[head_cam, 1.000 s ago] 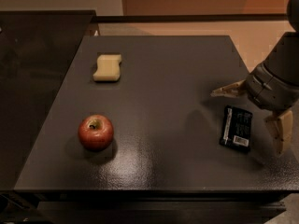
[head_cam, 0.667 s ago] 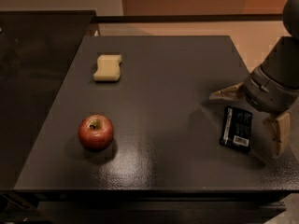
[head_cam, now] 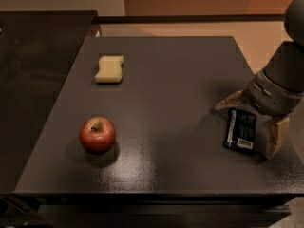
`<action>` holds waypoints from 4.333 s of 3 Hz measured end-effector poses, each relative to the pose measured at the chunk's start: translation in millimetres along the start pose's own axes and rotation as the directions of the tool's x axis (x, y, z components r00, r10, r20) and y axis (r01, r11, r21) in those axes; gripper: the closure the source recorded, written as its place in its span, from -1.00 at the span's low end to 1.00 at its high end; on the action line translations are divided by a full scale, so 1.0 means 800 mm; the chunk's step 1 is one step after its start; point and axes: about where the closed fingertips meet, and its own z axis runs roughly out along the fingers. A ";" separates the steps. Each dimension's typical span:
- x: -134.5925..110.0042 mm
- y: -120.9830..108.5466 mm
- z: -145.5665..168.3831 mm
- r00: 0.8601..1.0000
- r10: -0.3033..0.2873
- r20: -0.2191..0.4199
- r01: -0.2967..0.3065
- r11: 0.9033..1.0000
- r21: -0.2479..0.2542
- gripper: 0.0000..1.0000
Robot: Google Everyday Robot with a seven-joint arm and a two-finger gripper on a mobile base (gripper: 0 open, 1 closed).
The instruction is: Move rxbar blueberry near sponge
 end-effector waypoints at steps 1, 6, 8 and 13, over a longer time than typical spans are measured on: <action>0.004 0.000 -0.001 1.000 0.008 -0.001 -0.008 1.000 -0.006 -0.17; -0.014 -0.039 -0.013 0.999 -0.003 -0.051 0.006 0.999 0.049 1.00; -0.041 -0.107 -0.030 0.993 0.007 -0.119 0.011 0.989 0.149 1.00; -0.081 -0.308 -0.005 0.987 -0.138 -0.081 0.154 0.955 0.253 1.00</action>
Offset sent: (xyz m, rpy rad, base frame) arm 0.0031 -0.0112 0.0009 -0.0274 0.0280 -0.0180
